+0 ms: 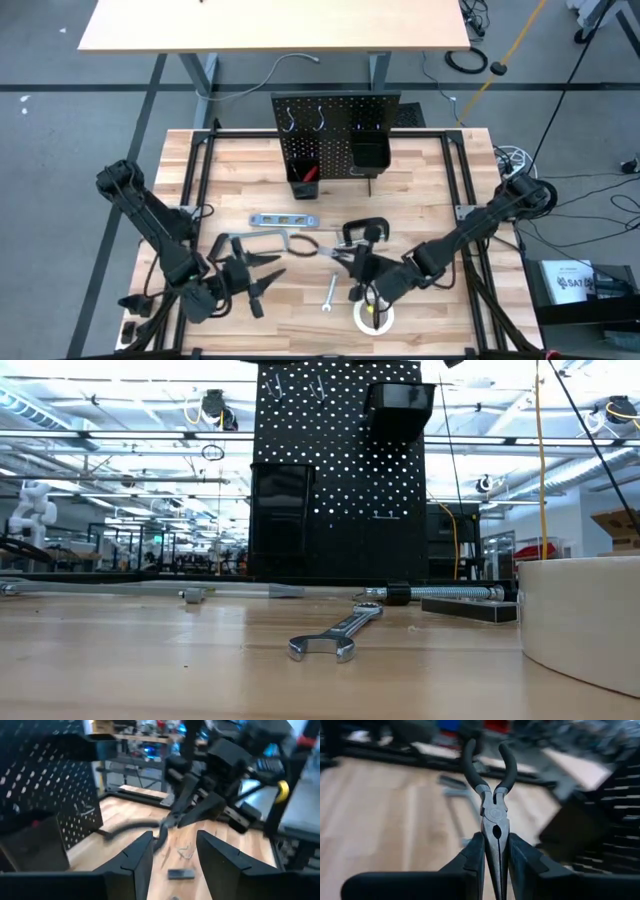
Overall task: Hang tools onto peg board
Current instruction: Put the long nose pliers into the bottom black bin on the pegboard
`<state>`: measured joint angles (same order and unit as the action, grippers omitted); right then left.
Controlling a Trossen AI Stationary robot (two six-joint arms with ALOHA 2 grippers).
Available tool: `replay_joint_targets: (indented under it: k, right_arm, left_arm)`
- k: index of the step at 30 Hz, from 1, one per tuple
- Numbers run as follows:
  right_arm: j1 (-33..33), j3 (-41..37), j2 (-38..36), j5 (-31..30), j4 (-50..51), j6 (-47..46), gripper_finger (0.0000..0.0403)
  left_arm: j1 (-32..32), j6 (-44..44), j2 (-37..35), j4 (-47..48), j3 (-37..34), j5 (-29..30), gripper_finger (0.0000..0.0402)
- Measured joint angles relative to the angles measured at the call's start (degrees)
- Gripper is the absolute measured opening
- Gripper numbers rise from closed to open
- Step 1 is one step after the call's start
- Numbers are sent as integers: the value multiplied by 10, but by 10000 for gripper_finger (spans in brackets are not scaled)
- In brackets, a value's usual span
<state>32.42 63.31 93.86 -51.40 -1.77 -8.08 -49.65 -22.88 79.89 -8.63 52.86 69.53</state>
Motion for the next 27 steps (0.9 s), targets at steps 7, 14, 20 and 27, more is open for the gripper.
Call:
replay_joint_targets:
  k: [7, 14, 20, 27]
  right_arm:
    - [22, 0, 1, -134, -9, 13, 52]
    - [22, 0, 1, -147, -20, 13, 52]
    - [22, 0, 1, -147, -28, 13, 52]
    - [24, 0, 1, -149, -28, 15, 52]
  left_arm:
    - [29, -97, 47, -66, -9, 17, 155]
    - [81, -73, 105, -200, -9, -27, 155]
    - [118, -22, 134, -364, -9, -118, 155]
    - [133, -163, 135, -467, -52, -105, 155]
